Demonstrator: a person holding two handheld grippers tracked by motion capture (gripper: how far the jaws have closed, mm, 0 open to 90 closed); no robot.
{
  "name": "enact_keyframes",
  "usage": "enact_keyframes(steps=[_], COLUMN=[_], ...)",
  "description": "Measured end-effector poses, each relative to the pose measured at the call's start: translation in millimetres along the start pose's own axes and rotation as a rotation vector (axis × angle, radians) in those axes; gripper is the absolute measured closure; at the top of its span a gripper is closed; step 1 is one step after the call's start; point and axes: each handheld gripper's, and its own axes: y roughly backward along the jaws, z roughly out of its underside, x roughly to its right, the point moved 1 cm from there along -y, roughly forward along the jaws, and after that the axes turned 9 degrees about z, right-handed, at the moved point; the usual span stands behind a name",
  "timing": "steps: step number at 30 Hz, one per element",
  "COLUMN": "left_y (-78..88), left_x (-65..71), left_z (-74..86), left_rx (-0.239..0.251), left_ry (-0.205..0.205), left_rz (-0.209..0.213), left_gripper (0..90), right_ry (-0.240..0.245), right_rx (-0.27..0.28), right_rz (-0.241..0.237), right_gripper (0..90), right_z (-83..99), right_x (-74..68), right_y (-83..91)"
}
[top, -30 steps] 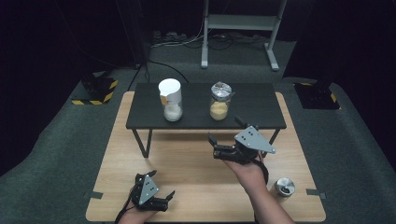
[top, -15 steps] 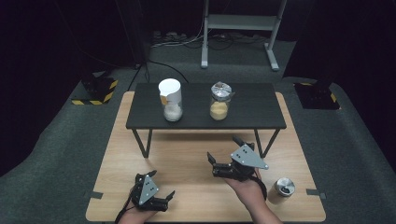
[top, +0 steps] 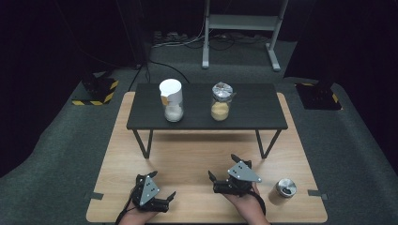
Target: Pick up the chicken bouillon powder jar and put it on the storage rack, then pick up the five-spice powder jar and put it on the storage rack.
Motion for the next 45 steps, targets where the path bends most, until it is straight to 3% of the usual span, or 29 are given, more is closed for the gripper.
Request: enact_keyframes(steps=[15,21,32,42,45], left_y=[0.2,-1.0,-1.8,-0.8,-1.5], left_x=[-2.2,-1.4,-0.7,-0.9,-0.8], left_z=[0.1,-0.3,-0.6,-0.3,-0.6], left_rx=[0.004,-0.007,-0.019,-0.008,-0.015], left_ry=[0.016,0.006,0.002,0.003,-0.003], left_rz=[0.015,0.019,0.011,0.013,0.02], left_gripper=[1.1,1.1,1.1,1.1,1.1], right_ry=[0.067,0.106,0.057,0.077,0.063], right_rx=[-0.13,-0.131,-0.14,-0.133,-0.112], right_rz=[0.023,0.045,0.05,0.034,0.022], right_gripper=[0.1,0.1,0.1,0.2,0.1], right_z=[44.7,45.7,46.1,46.2,46.1], right_x=[-10.3,-13.0,-8.3,-9.8,-9.4], right_y=[1.4,3.3,4.1,5.0,6.1])
